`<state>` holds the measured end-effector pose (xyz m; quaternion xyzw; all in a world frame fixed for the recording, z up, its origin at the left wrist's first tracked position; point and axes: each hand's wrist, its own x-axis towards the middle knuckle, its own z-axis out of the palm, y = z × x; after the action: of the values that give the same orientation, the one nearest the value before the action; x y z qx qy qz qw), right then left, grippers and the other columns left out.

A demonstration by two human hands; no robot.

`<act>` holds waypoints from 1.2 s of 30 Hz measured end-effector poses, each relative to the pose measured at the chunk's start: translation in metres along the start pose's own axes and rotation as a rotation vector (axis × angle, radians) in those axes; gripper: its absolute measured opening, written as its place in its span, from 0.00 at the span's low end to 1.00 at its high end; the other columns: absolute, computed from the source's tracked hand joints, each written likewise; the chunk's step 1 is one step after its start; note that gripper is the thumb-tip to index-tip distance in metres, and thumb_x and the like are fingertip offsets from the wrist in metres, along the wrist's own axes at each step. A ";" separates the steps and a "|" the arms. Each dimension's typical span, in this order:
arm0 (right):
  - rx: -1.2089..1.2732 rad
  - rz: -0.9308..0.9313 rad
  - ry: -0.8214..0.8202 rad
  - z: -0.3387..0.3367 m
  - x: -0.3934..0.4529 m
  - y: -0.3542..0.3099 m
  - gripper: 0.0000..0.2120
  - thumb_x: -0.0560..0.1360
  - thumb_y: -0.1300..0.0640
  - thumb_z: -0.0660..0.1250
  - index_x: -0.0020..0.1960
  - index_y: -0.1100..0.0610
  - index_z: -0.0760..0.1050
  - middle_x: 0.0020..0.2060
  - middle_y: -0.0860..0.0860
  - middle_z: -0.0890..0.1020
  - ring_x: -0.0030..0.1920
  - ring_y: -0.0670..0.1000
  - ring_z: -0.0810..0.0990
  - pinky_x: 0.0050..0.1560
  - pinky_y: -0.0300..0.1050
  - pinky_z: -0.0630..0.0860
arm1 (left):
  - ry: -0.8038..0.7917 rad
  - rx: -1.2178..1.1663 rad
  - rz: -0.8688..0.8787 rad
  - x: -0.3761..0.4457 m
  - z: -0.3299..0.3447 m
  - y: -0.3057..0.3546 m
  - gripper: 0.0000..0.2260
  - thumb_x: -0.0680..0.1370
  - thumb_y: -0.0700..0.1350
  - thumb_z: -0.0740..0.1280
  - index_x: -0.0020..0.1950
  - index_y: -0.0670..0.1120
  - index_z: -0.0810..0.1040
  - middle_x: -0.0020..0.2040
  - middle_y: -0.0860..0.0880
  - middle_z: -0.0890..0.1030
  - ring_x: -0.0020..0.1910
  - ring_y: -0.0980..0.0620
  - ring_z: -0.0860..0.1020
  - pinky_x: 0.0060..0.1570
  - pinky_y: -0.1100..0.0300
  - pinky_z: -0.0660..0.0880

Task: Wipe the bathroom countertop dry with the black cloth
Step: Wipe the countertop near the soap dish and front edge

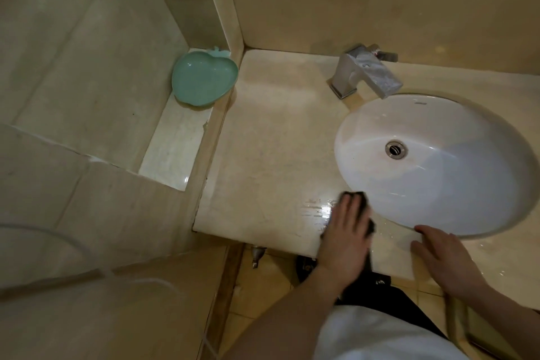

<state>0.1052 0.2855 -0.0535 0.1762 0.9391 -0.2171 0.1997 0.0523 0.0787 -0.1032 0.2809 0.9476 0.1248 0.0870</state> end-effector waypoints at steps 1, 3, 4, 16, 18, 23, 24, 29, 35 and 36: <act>-0.002 -0.006 -0.012 -0.001 0.000 0.001 0.17 0.80 0.56 0.64 0.67 0.59 0.73 0.62 0.57 0.79 0.61 0.58 0.74 0.65 0.54 0.65 | -0.024 -0.008 0.058 0.005 0.001 0.009 0.25 0.85 0.53 0.53 0.80 0.45 0.57 0.81 0.42 0.55 0.80 0.42 0.47 0.78 0.46 0.51; 0.016 -0.006 -0.033 -0.004 -0.001 0.002 0.17 0.81 0.55 0.62 0.68 0.58 0.73 0.63 0.56 0.78 0.61 0.57 0.73 0.64 0.53 0.66 | -0.032 -0.029 0.125 0.007 -0.001 0.005 0.25 0.85 0.53 0.53 0.80 0.46 0.57 0.81 0.43 0.54 0.81 0.44 0.47 0.79 0.47 0.50; 0.020 -0.006 -0.039 -0.006 -0.001 0.002 0.17 0.81 0.55 0.62 0.69 0.58 0.72 0.64 0.56 0.77 0.61 0.57 0.73 0.63 0.53 0.66 | -0.014 -0.043 0.126 0.003 -0.004 -0.005 0.25 0.85 0.53 0.53 0.80 0.47 0.57 0.81 0.44 0.54 0.81 0.45 0.47 0.78 0.47 0.50; 0.001 -0.031 -0.002 0.001 -0.003 0.004 0.17 0.79 0.58 0.65 0.66 0.61 0.74 0.62 0.57 0.79 0.62 0.59 0.74 0.67 0.55 0.64 | 0.259 -0.091 -0.631 -0.070 -0.045 -0.198 0.25 0.84 0.54 0.51 0.79 0.44 0.61 0.79 0.40 0.58 0.79 0.41 0.55 0.75 0.40 0.58; -0.001 -0.047 -0.005 0.002 -0.002 0.005 0.17 0.80 0.57 0.65 0.66 0.61 0.74 0.62 0.56 0.79 0.62 0.58 0.74 0.67 0.55 0.64 | 0.267 -0.085 -0.738 -0.055 -0.039 -0.174 0.26 0.84 0.55 0.50 0.79 0.43 0.60 0.80 0.39 0.58 0.79 0.39 0.54 0.76 0.39 0.57; 0.073 -0.035 -0.023 0.000 -0.001 0.004 0.17 0.83 0.54 0.59 0.68 0.60 0.73 0.65 0.55 0.77 0.65 0.57 0.72 0.69 0.50 0.60 | 0.103 -0.057 -0.358 -0.017 -0.023 -0.059 0.28 0.85 0.57 0.44 0.80 0.44 0.60 0.80 0.39 0.55 0.80 0.39 0.49 0.77 0.41 0.53; 0.095 -0.028 -0.033 -0.001 -0.002 0.005 0.17 0.83 0.55 0.59 0.69 0.60 0.72 0.66 0.55 0.76 0.66 0.57 0.71 0.69 0.47 0.59 | 0.063 -0.081 -0.249 -0.012 -0.018 -0.030 0.27 0.85 0.57 0.45 0.80 0.44 0.59 0.81 0.40 0.53 0.80 0.39 0.47 0.77 0.42 0.52; 0.255 0.049 -0.053 -0.007 -0.006 0.001 0.19 0.82 0.57 0.60 0.72 0.59 0.70 0.69 0.55 0.73 0.70 0.54 0.69 0.67 0.39 0.58 | -0.140 -0.159 0.089 0.002 -0.004 0.052 0.26 0.83 0.53 0.49 0.81 0.48 0.54 0.82 0.45 0.49 0.80 0.45 0.40 0.78 0.43 0.45; 0.193 0.008 0.044 0.020 -0.019 -0.005 0.21 0.81 0.59 0.61 0.73 0.61 0.67 0.72 0.56 0.69 0.73 0.55 0.63 0.75 0.48 0.57 | -0.049 -0.056 -0.055 -0.012 -0.012 -0.010 0.25 0.84 0.58 0.46 0.81 0.54 0.50 0.82 0.48 0.47 0.81 0.47 0.42 0.78 0.43 0.40; 0.167 0.024 0.048 0.025 -0.020 -0.006 0.22 0.81 0.58 0.61 0.74 0.61 0.66 0.73 0.56 0.68 0.75 0.55 0.61 0.76 0.50 0.56 | -0.036 -0.071 -0.130 -0.019 -0.014 -0.026 0.26 0.84 0.59 0.45 0.81 0.55 0.49 0.82 0.49 0.45 0.81 0.47 0.41 0.78 0.44 0.40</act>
<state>0.1271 0.2642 -0.0631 0.2087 0.9200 -0.2882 0.1641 0.0513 0.0444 -0.0954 0.2175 0.9572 0.1472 0.1218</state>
